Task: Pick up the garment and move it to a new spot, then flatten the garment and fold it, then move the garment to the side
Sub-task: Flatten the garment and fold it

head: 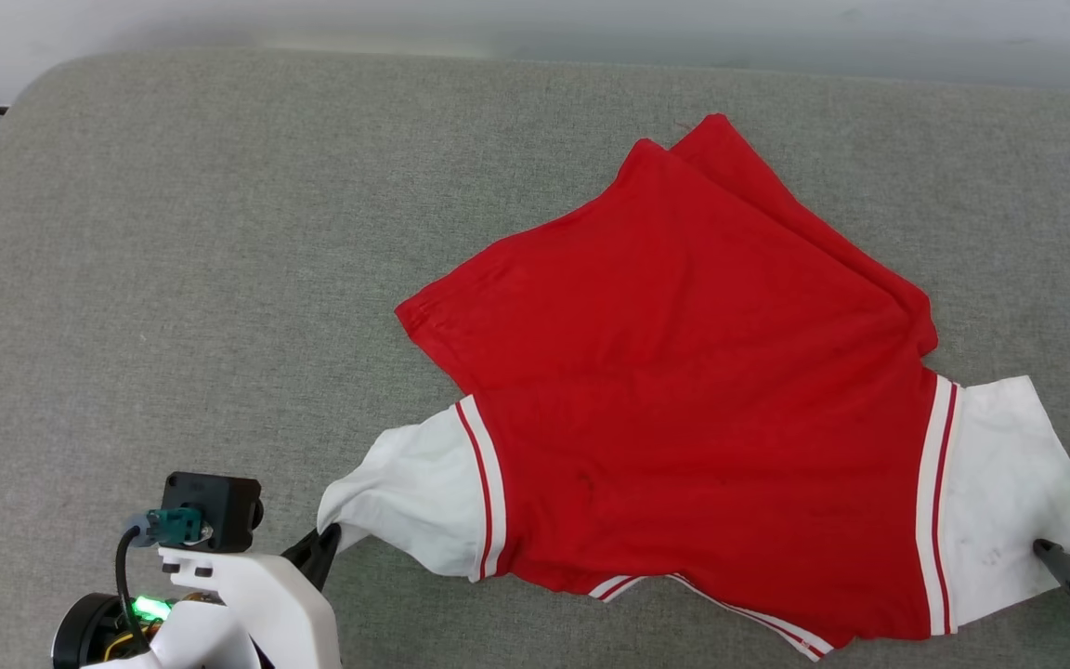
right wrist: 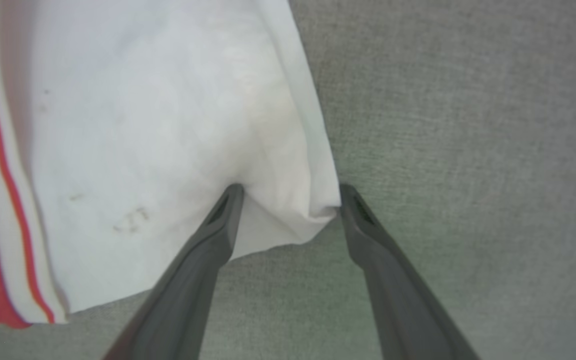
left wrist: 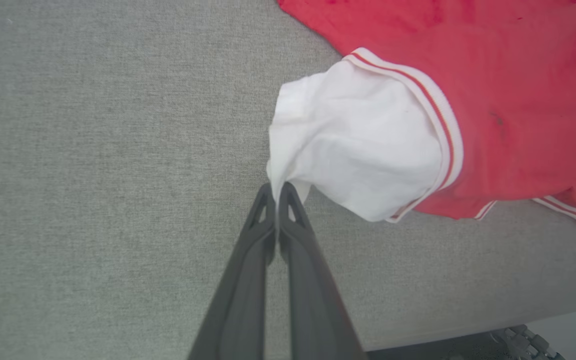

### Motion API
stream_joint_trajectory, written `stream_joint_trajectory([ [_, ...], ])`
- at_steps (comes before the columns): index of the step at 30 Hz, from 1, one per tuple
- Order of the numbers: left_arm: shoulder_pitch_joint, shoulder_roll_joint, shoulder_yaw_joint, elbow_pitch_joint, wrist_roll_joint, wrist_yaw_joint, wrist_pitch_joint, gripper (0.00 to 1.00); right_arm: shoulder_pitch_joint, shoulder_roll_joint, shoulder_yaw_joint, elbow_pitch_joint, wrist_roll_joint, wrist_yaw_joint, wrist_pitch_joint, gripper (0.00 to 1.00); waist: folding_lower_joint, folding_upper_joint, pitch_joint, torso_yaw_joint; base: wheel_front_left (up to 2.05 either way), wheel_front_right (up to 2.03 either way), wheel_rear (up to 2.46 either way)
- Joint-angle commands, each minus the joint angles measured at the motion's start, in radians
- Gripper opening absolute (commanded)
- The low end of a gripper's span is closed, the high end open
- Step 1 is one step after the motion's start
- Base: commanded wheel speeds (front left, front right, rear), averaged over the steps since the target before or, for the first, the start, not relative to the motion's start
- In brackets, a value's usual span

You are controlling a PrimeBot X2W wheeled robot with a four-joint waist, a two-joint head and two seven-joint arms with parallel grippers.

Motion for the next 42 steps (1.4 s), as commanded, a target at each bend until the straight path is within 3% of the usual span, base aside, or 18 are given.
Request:
stream_joint_trajectory([
  [1,-0.012,-0.002,-0.001,-0.002,0.006,0.002,0.003,0.00,0.036,0.042,0.047,0.044,0.015,0.005,0.014,0.69,0.0000,0.0000,0.000,0.000,0.00,0.00,0.00],
  [2,-0.013,-0.001,-0.001,-0.001,0.007,0.003,0.004,0.00,0.039,0.041,0.058,0.053,0.019,0.005,0.013,0.29,0.0000,0.0000,0.000,-0.001,0.00,0.00,0.00],
  [3,-0.013,-0.001,-0.001,0.001,0.007,0.005,0.004,0.00,0.040,0.039,0.066,0.060,0.025,0.007,0.010,0.00,0.0000,0.0000,-0.001,-0.002,0.00,0.00,0.00],
  [13,0.007,0.015,0.012,0.012,0.003,0.009,-0.004,0.00,0.002,-0.038,0.036,0.018,0.034,0.002,-0.080,0.00,0.0000,0.0000,-0.082,-0.026,0.00,0.00,0.00],
  [22,0.022,0.077,0.052,-0.017,-0.007,-0.012,-0.006,0.00,-0.027,-0.088,-0.036,-0.092,0.067,0.002,-0.099,0.00,0.0000,0.0000,-0.204,-0.055,0.00,0.00,0.00],
  [32,-0.021,0.175,0.159,-0.100,-0.004,-0.018,-0.013,0.00,-0.101,-0.118,-0.129,-0.228,0.089,0.002,-0.075,0.00,0.0000,0.0000,-0.275,-0.088,0.00,0.00,0.00],
  [42,-0.160,0.231,0.288,-0.161,-0.001,-0.040,-0.064,0.00,-0.238,-0.142,-0.180,-0.328,0.075,0.002,-0.068,0.00,0.0000,0.0000,-0.284,-0.114,0.00,0.00,0.00],
])
